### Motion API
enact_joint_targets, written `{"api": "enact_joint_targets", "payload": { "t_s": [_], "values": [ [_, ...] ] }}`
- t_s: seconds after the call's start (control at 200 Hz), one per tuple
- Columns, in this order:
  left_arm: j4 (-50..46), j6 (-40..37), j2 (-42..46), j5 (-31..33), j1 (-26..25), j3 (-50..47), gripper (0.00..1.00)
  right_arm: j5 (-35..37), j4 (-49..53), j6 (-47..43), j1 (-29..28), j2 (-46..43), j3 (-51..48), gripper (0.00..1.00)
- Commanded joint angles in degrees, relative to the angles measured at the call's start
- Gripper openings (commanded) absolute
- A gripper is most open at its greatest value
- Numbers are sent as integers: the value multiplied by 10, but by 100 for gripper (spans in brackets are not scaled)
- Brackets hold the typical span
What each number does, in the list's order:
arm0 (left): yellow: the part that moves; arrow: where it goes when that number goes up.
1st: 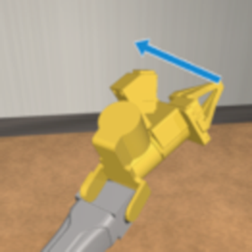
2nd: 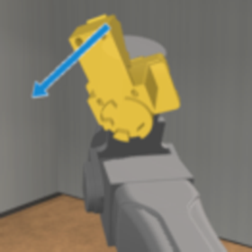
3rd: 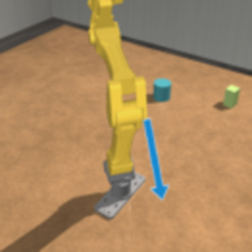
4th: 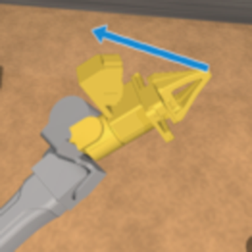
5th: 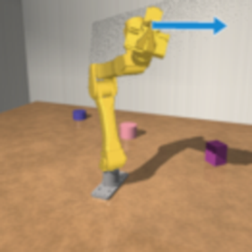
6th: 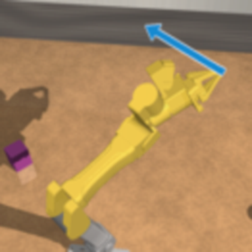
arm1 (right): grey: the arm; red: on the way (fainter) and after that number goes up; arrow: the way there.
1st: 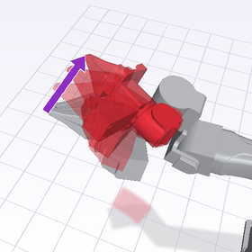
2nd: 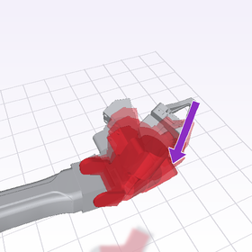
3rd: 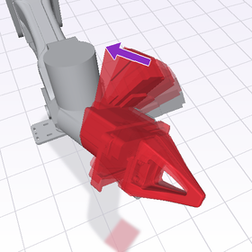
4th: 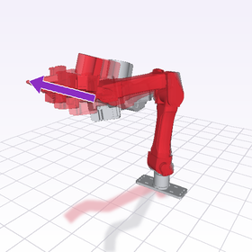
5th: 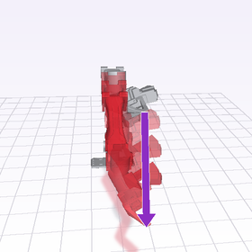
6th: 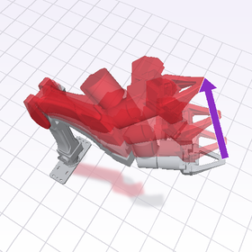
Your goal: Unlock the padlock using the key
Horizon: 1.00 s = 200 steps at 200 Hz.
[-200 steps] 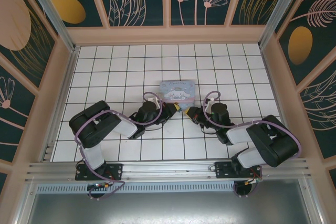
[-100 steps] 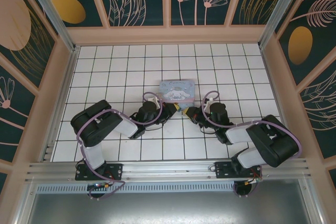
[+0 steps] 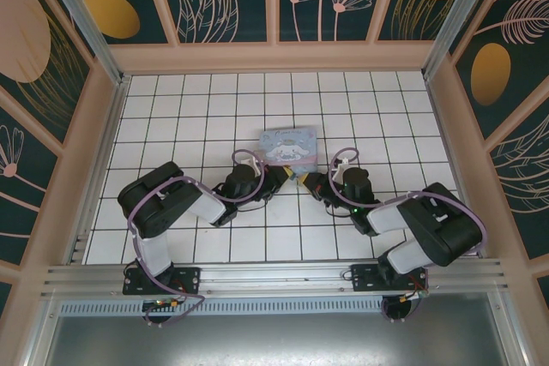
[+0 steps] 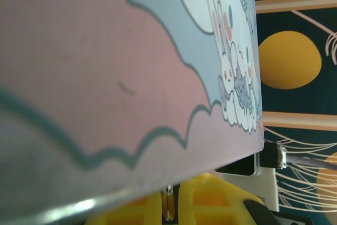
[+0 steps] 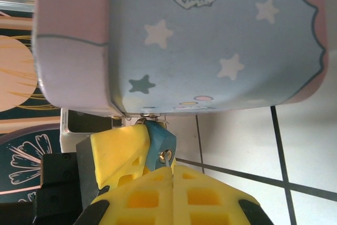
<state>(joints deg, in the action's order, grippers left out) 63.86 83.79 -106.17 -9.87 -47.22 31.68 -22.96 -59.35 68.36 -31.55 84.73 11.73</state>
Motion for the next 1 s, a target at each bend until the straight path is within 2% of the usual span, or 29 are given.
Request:
{"api": "enact_joint_targets", "payload": {
  "t_s": [0.0, 0.35, 0.731, 0.996],
  "values": [
    [77, 33, -1, -42, -8, 12, 0, -36, -97, 7, -1, 13, 0, 0],
    [105, 54, 15, -50, -8, 7, 0, -99, -203, 58, 54, 58, 2, 0],
    [93, 49, 24, -51, -8, 13, 0, -133, -215, 98, 49, 72, 39, 0],
    [75, 38, 27, -55, -8, 17, 0, -134, -32, -10, 50, 27, 103, 0]
  ]
}}
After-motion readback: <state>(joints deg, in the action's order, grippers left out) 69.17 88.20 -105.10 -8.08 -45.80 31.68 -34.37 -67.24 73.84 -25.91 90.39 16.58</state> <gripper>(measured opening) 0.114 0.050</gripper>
